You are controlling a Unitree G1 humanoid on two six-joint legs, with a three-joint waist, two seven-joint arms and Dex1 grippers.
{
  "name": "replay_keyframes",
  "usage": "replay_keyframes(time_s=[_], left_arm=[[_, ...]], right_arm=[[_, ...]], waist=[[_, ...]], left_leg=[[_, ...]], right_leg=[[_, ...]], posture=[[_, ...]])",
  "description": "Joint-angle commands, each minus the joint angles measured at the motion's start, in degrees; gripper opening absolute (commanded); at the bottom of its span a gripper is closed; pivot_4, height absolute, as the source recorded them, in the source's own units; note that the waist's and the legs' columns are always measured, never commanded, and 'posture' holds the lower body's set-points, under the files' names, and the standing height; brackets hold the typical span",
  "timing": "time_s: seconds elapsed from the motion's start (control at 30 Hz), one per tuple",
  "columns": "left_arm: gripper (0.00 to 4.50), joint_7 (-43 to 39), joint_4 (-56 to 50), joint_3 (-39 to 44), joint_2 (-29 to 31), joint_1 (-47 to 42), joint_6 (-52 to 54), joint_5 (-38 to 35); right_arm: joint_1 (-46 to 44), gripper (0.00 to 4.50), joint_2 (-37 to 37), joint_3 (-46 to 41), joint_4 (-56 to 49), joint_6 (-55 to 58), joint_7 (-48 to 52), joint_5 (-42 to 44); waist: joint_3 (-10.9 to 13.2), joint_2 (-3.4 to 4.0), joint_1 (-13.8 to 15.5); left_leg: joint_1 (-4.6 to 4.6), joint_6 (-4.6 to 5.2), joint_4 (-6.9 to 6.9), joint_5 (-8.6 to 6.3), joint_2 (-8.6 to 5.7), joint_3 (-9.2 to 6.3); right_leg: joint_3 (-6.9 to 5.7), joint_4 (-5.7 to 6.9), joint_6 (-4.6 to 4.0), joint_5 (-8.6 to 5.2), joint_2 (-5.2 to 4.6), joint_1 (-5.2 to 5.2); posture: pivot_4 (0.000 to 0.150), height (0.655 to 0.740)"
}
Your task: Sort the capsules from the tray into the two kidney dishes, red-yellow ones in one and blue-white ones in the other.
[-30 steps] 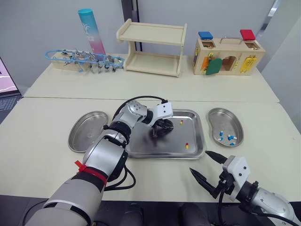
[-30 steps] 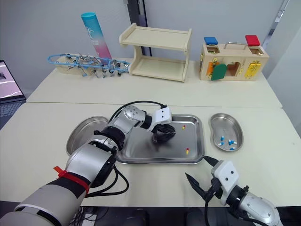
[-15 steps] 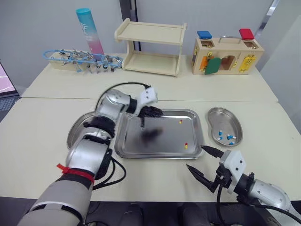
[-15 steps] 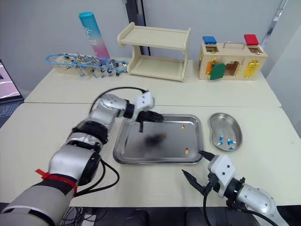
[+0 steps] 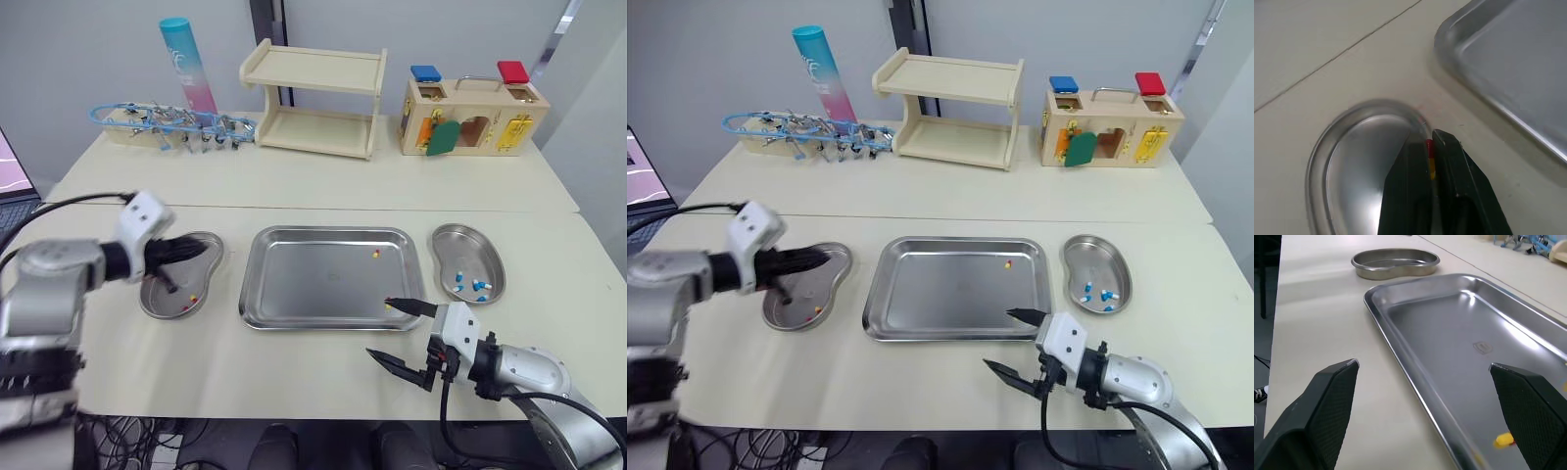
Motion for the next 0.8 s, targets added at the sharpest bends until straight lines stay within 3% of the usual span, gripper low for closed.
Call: replay_keyframes(time_s=[0.03,0.33,0.5,0.8], left_arm=[[0.05,3.89,-5.19,4.32,0.36,3.04,1.98,-2.33],[0.05,10.44,-7.65,5.26,-1.11,5.38,7.05,-7.52],[1.30,12.45,-8.61,5.61,-0.59,5.47,7.39,-9.49],[4.19,13.66,-11.31,8.27,0.57,8.16,8.11,-12.53]], right_arm=[[-1.49,4.50,0.35,0.43,0.77,-1.80,1.57,0.88],[-3.82,4.50,0.56,1.34,2.42,-2.09,3.38,1.15],[-4.06,4.50,0.76,1.41,2.62,-1.91,3.61,1.03],[-3.99,4.50,1.00,1.72,2.74,-2.05,3.42,0.72]], waist=[[0.00,-0.01,0.54],[0.00,-0.02,0.50],[0.00,-0.02,0.49],[0.00,-0.02,0.45]], left_leg=[[-0.01,0.00,0.00,0.00,0.00,0.00],[0.00,0.00,0.00,0.00,0.00,0.03],[0.01,0.00,-0.01,0.00,0.00,0.03],[0.01,0.00,-0.02,0.00,0.00,0.04]], right_leg=[[-0.02,0.00,0.00,0.00,0.00,0.00],[0.00,0.00,-0.01,0.00,0.00,0.00],[0.01,0.00,-0.01,0.01,0.00,-0.01],[0.03,0.00,-0.01,0.01,0.00,-0.02]], posture=[[0.150,0.7400],[0.150,0.7400],[0.150,0.7400],[0.150,0.7400]])
